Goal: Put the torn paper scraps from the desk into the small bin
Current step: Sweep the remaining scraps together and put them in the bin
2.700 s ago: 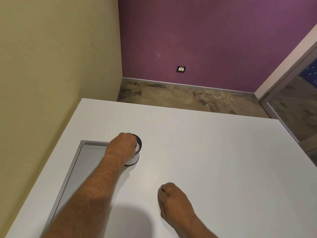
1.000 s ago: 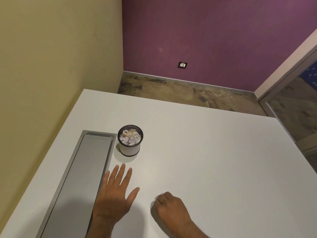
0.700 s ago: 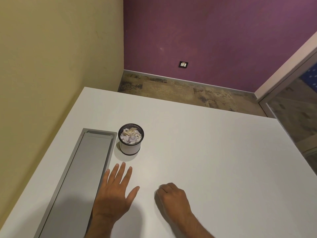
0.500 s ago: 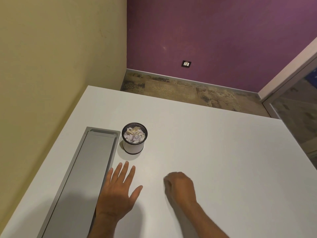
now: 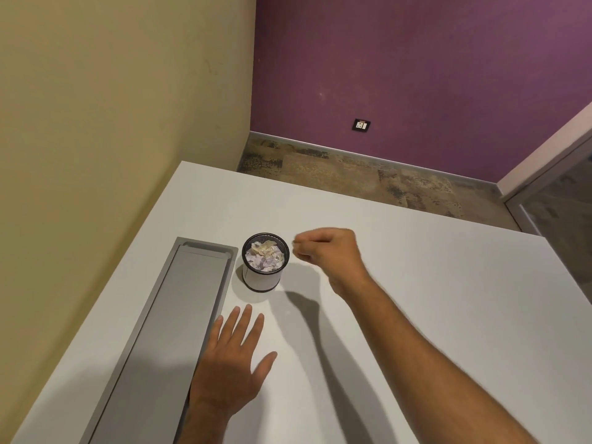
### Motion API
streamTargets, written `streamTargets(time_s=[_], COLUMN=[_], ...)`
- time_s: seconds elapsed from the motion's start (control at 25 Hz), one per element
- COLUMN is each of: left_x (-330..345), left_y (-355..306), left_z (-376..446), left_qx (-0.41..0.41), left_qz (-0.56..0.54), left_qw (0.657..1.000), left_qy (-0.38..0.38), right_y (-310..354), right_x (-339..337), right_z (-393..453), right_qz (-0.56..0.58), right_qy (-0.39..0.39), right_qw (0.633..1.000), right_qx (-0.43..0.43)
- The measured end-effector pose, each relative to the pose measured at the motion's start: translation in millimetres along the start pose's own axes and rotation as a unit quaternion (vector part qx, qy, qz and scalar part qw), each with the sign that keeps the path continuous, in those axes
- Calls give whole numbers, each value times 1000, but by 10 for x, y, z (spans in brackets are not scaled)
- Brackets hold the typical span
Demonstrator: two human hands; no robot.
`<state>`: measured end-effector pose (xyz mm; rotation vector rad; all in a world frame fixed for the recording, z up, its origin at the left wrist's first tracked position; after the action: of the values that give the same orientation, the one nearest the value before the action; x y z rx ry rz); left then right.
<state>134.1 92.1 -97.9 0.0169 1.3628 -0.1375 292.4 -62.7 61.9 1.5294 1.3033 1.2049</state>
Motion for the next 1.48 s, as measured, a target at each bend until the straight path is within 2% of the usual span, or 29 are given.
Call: streamTargets(time_s=[0.04,0.12,0.16,0.32,0.4,0.56,0.64,0.76,0.84,1.12,1.48], left_x=[-7,-18,-23,-33,-35,-42,-48,-59,-55,5,15], left_y=[-1,-6,-5,-6,-6,-7,-12,-17,-21,-19,-14], left_z=[-1,-3,-5,-2,-2,-12,-16,-14,-21,-40,-44], left_qx=[1,2,3,-1,-2,-1,0,0,1,12,13], left_qz=[0,0,-1,-2,0,2,0,0,1,17,15], left_qw=[1000,1000,1000,1000,1000,1000,999,998,997,997,995], left_qy=[-4,-9,-11,-13,-12,-26,-40,-64,-73,-77,-97], right_y=[57,57,17,-107,-112,-131,-129,-203,-409,-1295,-1436], right_x=[167,446,531,641,636,565,463,98,-248,-1088,-1019], right_z=[44,100,125,174,171,112,24,-219,-463,-1482,-1625], right_qz=[-135,-372,-440,-564,-587,-561,-517,-399,-366,-428,-473], right_qy=[32,97,123,163,162,182,169,53,-12,-60,-37], right_qw=[989,915,880,799,779,791,818,882,903,897,874], right_qx=[-49,-121,-130,-128,-151,-163,-189,-243,-225,-93,-110])
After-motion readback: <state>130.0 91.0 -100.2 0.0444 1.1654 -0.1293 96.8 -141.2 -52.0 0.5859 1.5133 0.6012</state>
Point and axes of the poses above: each hand's wrist, its own z-axis towards the middle knuckle, its own x-axis out of the palm, y = z × x, the point moved 4 cm from there along z, towards the middle knuckle, and after that the axes turned 13 degrees about z, right-handed, at the moved point
